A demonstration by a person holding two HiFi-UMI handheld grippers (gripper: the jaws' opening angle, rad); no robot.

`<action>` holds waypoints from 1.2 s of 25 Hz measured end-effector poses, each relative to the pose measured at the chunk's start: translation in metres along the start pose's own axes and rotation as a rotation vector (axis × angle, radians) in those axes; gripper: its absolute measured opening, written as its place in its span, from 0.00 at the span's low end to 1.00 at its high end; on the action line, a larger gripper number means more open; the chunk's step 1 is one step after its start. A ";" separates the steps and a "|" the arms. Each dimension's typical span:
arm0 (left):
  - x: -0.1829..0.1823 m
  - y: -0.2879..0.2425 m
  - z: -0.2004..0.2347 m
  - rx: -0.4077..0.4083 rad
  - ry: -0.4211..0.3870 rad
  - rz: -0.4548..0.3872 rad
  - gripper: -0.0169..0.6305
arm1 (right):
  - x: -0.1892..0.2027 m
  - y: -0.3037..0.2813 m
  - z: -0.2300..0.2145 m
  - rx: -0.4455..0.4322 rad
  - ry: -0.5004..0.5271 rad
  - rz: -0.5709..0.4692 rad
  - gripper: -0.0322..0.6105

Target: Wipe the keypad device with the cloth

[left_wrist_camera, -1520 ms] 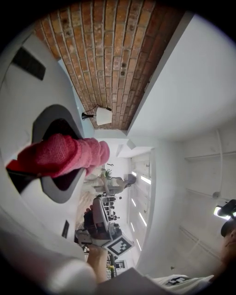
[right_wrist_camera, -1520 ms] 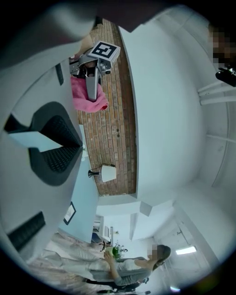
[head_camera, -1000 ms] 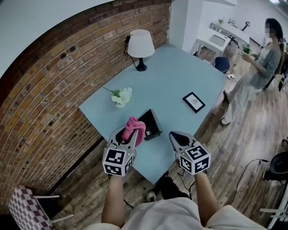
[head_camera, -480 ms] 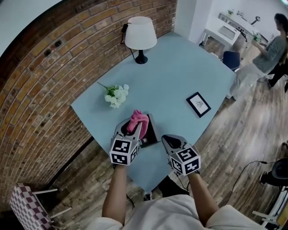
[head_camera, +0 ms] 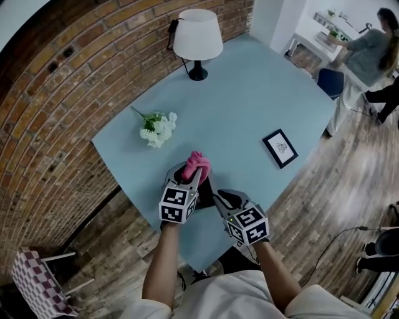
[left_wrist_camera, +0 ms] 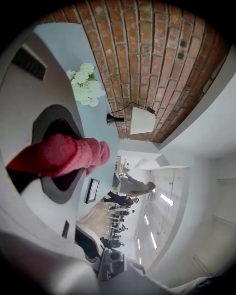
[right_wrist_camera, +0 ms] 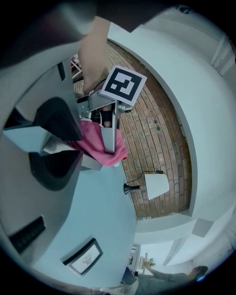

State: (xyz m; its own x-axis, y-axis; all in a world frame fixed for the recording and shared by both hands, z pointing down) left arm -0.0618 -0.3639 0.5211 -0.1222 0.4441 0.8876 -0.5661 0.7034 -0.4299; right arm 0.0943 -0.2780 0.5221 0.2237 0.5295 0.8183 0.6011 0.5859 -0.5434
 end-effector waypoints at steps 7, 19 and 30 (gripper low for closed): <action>0.027 -0.014 0.002 -0.001 0.045 0.034 0.24 | 0.012 -0.019 0.001 -0.033 0.012 0.050 0.19; 0.055 -0.009 0.023 -0.106 0.126 0.082 0.25 | 0.017 -0.019 0.000 -0.039 -0.017 0.023 0.19; 0.091 -0.003 0.055 -0.213 0.176 0.217 0.25 | 0.018 -0.020 0.000 -0.034 -0.027 0.011 0.19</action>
State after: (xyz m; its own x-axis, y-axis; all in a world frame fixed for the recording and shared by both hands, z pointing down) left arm -0.1160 -0.3556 0.6117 -0.0684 0.6718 0.7376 -0.3572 0.6738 -0.6468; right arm 0.0868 -0.2804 0.5473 0.2103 0.5522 0.8067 0.6244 0.5591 -0.5455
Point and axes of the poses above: the fingertips, and each gripper's own axes: y backward along the fingers, z to its left, x out of its underside, the point moved 9 cm from there along y, backward along the fingers, and after that the axes turned 6 degrees about y, right-handed, at the moved point
